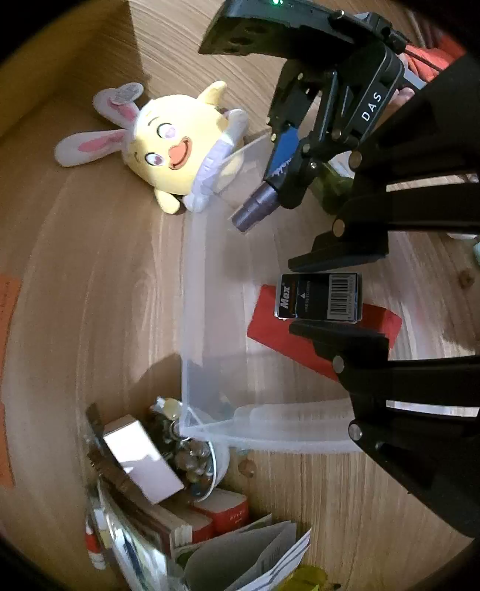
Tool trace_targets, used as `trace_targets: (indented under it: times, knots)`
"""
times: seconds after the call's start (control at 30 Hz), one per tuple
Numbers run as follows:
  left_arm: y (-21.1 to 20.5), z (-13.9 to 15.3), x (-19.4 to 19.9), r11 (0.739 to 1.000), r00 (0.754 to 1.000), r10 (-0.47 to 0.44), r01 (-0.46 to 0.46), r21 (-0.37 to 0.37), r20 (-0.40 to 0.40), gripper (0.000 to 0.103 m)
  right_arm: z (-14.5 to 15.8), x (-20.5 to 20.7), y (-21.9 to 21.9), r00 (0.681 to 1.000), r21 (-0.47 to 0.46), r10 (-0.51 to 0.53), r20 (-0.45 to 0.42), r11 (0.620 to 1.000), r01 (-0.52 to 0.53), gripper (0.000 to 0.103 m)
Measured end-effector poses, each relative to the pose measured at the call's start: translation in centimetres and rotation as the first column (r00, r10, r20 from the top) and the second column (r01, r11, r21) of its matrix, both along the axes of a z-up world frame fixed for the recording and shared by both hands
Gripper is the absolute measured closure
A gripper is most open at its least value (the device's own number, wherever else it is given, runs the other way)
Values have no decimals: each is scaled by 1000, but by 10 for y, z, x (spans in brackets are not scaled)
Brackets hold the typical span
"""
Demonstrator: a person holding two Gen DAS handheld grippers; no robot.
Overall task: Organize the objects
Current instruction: 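Carry the Max box and spray bottle over the bin and lower them in, then open both tools to release the items and withdraw from the bin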
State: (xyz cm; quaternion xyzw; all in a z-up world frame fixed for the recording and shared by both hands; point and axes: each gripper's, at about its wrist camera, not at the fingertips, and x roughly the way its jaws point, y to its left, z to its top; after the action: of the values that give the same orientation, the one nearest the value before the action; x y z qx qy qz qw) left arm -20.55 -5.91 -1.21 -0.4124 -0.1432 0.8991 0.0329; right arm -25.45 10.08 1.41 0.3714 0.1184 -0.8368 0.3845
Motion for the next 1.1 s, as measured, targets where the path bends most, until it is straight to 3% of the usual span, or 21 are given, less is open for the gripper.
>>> trace_targets:
  times: [0.6, 0.7, 0.87, 1.1]
  knots:
    - [9, -5, -1, 998, 1000, -20, 21, -54, 20, 74, -6, 0, -8, 1000, 50, -11, -8, 999, 11, 80]
    - [10, 0, 5, 997, 1000, -11, 11, -71, 3, 65, -3, 2, -6, 1000, 48, -10, -15, 999, 11, 78]
    - [11, 13, 21, 994, 999, 9, -14, -110, -42, 45, 11, 10, 2, 998, 19, -22, -55, 1000, 23, 66]
    - [8, 28, 46, 988, 995, 25, -39, -148, -94, 32, 34, 25, 14, 994, -26, -38, -105, 999, 35, 48]
